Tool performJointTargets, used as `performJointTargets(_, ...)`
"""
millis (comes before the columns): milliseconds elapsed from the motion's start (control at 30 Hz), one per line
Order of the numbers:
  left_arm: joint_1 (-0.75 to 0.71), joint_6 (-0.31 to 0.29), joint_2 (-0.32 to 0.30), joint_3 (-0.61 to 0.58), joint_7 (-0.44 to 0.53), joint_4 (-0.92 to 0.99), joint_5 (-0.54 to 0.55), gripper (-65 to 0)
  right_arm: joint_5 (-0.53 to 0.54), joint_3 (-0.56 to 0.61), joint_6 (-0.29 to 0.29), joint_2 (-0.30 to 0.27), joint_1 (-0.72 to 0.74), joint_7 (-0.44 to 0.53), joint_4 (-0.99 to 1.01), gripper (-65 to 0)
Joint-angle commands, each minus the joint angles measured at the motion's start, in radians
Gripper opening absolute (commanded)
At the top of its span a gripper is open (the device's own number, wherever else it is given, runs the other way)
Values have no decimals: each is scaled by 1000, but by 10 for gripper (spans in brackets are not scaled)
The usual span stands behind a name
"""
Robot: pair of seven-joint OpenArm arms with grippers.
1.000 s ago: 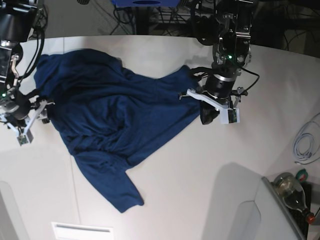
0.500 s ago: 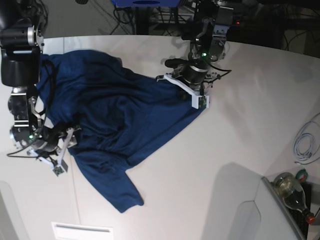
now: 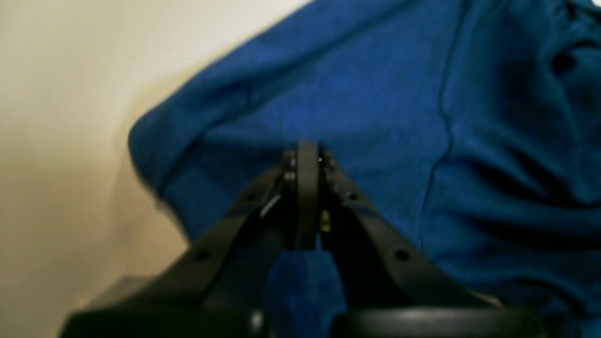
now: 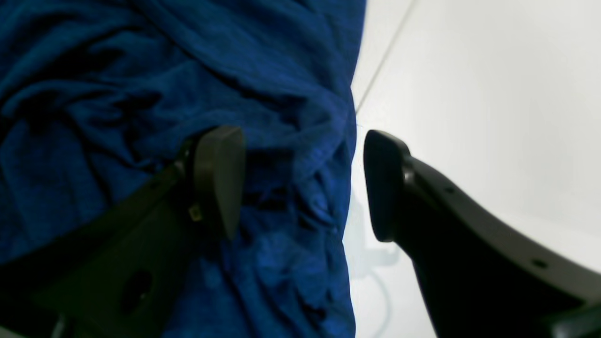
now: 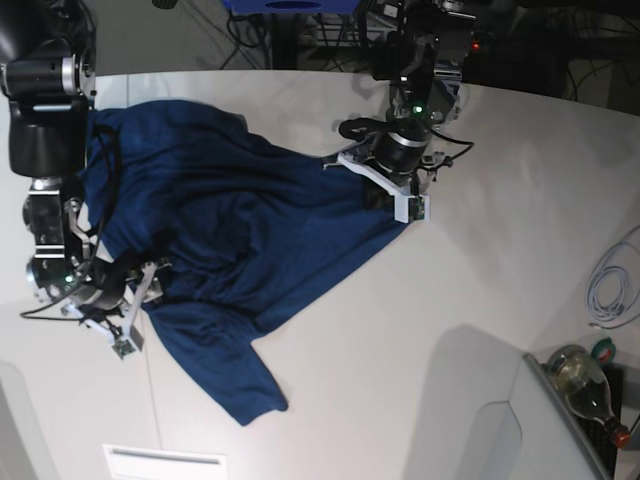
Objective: Layout the t-shirt on the table in an organized manner, then fold the t-shirt properly
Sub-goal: 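Pull the grasped shirt edges apart to spread the blue t-shirt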
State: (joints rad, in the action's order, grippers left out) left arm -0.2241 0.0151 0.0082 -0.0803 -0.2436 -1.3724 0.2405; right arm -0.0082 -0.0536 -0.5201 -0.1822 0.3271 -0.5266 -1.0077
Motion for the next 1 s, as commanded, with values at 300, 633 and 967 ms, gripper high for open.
performJointTargets(300, 88, -4, -50, 0, 22, 181, 1, -650, 9, -4, 5, -24, 80, 12, 86, -641)
performJointTargets(633, 271, -4, -126, 0, 22, 314, 1, -650, 4, -4, 1, -76, -41, -181, -389, -642)
performJointTargets(967, 355, -4, -53, -8, 16, 181, 9, -650, 4, 5, 5, -67, -90, -313, -620, -642)
